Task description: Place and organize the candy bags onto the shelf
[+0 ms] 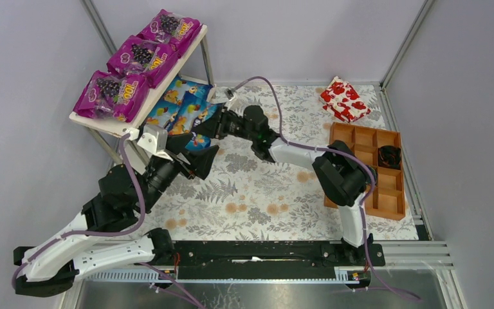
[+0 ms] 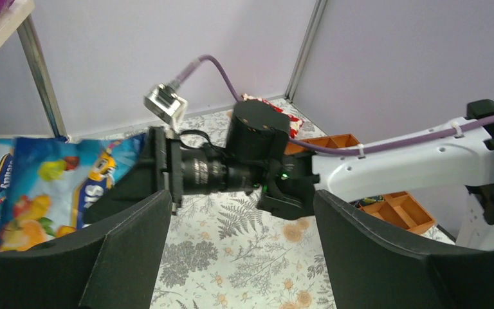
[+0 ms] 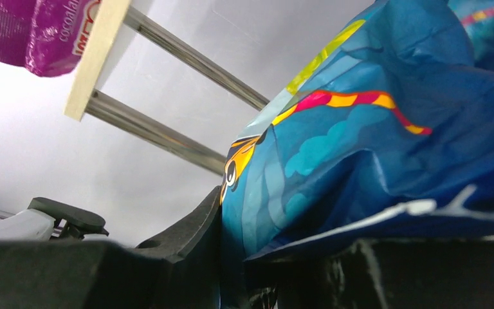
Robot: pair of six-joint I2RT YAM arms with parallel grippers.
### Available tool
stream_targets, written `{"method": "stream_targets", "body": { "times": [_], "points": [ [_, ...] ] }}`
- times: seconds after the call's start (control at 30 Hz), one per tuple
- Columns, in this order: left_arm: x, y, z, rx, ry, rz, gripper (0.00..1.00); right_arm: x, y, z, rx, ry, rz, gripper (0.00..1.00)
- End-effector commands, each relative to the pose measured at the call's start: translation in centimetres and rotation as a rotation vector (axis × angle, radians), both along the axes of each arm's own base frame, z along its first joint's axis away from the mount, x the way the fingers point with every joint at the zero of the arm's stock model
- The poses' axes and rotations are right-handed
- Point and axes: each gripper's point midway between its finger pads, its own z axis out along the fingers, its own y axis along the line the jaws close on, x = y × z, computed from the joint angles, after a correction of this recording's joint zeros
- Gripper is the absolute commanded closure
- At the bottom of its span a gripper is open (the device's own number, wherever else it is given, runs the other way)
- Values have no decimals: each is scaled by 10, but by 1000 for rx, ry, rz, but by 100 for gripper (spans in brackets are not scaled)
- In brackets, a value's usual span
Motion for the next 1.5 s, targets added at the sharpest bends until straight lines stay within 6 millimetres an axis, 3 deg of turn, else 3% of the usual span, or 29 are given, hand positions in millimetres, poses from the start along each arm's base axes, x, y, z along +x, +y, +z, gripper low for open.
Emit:
{"method": "stream_targets", "body": {
  "times": [0.0,0.07,0.23,0.5,0.7,0.9,1.03,1.3,1.47],
  "points": [
    [0,10,11,-36,-35,23,15,1,36,67,141,-228,58,99],
    [-1,12,11,-42,-37,28,15,2,55,77,145,-284,72,99],
    [-1,15,11,-50,-42,32,15,13,98,77,139,-363,76,99],
    [1,17,11,-52,-42,40,15,20,164,54,105,-481,55,100],
    [6,16,12,-64,-42,36,15,28,181,30,104,-469,-39,100],
    [16,12,9,-72,-27,15,15,20,194,1,105,-393,-33,100],
    [24,14,6,-80,-20,26,15,6,201,-14,96,-374,22,100],
    [35,12,-2,-60,1,43,15,-24,206,-11,143,-307,137,100],
    [39,13,-5,-55,8,58,16,-49,211,-22,161,-248,202,100]
  ]
}}
